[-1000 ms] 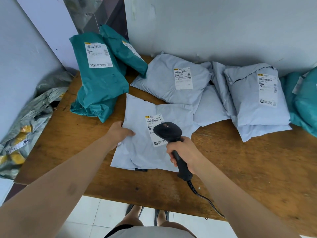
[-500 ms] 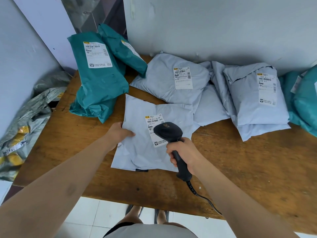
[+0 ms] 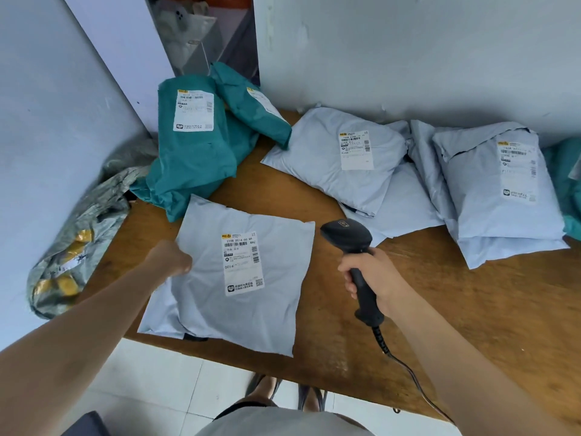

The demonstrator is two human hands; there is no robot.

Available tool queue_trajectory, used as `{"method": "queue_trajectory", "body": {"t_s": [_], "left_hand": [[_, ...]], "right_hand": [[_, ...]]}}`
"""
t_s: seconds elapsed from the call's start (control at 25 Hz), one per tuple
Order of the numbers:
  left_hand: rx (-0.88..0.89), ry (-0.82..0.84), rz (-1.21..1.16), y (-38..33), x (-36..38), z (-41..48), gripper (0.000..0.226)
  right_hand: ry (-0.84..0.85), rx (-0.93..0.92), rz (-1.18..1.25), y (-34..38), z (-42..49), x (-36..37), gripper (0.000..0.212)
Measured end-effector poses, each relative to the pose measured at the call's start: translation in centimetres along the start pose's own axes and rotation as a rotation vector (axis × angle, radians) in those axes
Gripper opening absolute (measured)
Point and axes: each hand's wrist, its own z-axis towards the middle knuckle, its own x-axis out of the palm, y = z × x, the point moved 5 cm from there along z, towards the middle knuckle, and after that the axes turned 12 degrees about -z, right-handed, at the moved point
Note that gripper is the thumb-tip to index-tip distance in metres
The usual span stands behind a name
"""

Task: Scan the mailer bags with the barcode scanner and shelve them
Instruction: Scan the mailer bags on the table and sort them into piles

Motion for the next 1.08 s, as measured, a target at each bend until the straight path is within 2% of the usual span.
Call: {"method": "queue_trajectory", "body": {"t_s": [0.08, 0.16, 0.24, 0.32, 0.36, 0.4, 0.48, 0.52, 0.56, 0.64, 0.8, 0.88, 0.96, 1.08], "left_hand": [[0.02, -0.043, 0.216, -0.7, -0.1, -0.9, 0.077], [0.125, -0.18, 0.309, -3.7, 0.4, -2.4, 0.082], [0.372, -0.254, 0.285, -8.8, 2.1, -4.4, 0.071], [0.615, -0.152, 0.14, -14.2, 4.4, -6.5, 0.046], [0.669, -0.059, 0.022, -16.6, 5.6, -7.0, 0.029], [0.646, 0.049, -0.118, -18.5, 6.8, -7.2, 0.016], [0.402, 0.256, -0.482, -21.0, 9.0, -6.0, 0.017], [0.241, 0.362, -0.679, -22.2, 10.3, -5.2, 0.023], [0.111, 0.445, -0.816, -23.1, 11.6, -4.2, 0.04], [-0.028, 0.51, -0.945, -25.0, 13.3, -2.1, 0.059], [-0.243, 0.529, -1.122, -27.6, 15.7, 0.6, 0.055], [-0.243, 0.459, -1.128, -28.1, 16.2, 1.2, 0.046], [-0.165, 0.437, -1.135, -28.4, 16.3, 1.4, 0.04], [-0.065, 0.51, -1.305, -28.3, 15.0, -0.1, 0.049]], "right_hand": [[0.006, 0.001, 0.012, 0.0, -0.1, -0.3, 0.013], [0.004, 0.004, 0.007, 0.0, -0.1, -0.7, 0.009], [-0.011, 0.006, 0.005, 0.3, -0.1, -1.4, 0.006], [-0.033, 0.005, 0.017, 0.7, -0.1, -2.4, 0.005], [-0.047, 0.003, 0.024, 0.8, 0.0, -3.0, 0.006], [-0.06, -0.002, 0.028, 0.9, 0.0, -3.6, 0.007], [-0.072, -0.019, 0.021, 1.2, 0.0, -4.7, 0.01], [-0.081, -0.028, 0.018, 1.4, 0.1, -5.5, 0.009], [-0.087, -0.034, 0.013, 1.5, 0.3, -6.1, 0.009], [-0.103, -0.028, 0.012, 1.5, 0.7, -7.3, 0.008], [-0.128, -0.003, 0.022, 0.9, 1.3, -9.0, 0.006], [-0.131, -0.008, 0.032, 0.6, 1.3, -9.6, 0.004], [-0.145, -0.004, 0.046, 0.5, 1.2, -10.2, 0.004], [-0.151, -0.013, 0.087, 0.8, 1.0, -10.8, 0.005]]}}
